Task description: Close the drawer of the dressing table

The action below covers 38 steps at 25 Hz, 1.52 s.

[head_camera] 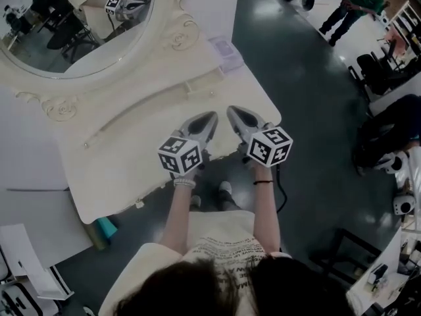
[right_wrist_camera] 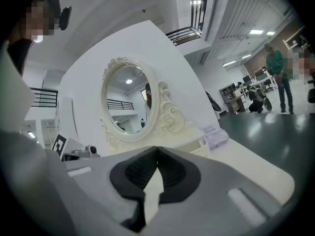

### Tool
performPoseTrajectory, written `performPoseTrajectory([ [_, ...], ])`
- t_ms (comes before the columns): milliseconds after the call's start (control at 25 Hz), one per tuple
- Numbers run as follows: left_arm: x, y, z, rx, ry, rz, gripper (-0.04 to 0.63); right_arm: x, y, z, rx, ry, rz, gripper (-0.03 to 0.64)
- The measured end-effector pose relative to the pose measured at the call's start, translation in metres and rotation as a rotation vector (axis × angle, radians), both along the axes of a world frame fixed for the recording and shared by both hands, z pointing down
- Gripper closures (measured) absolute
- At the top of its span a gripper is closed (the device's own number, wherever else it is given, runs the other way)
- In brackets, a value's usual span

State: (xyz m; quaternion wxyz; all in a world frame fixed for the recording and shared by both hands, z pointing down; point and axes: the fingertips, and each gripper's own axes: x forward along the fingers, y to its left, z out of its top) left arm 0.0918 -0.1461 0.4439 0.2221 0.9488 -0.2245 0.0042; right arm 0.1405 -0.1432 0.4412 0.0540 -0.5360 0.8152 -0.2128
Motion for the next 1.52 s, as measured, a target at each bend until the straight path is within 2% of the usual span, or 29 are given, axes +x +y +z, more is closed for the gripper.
performPoseTrajectory([
  [480, 0.001, -0.013, 0.017, -0.045, 0.0, -0.133, 0.591, 0.006, -0.019, 0.016, -0.038, 0.001, -0.115, 0.614],
  [720, -0.004, -0.017, 0.025, -0.068, 0.001, -0.176, 0.591, 0.008, -0.028, 0.023, -0.06, -0.001, -0.138, 0.614],
  [1040, -0.011, -0.031, 0.035, -0.106, -0.011, -0.178, 0.591, 0.004, -0.048, 0.031, -0.094, -0.012, -0.137, 0.614],
  [1240, -0.012, -0.04, 0.045, -0.142, -0.007, -0.179, 0.591, 0.0, -0.06, 0.044, -0.151, 0.01, -0.132, 0.614],
  [1520, -0.013, -0.047, 0.061, -0.19, -0.011, -0.191, 0.591, 0.001, -0.072, 0.066, -0.224, -0.009, -0.136, 0.614],
])
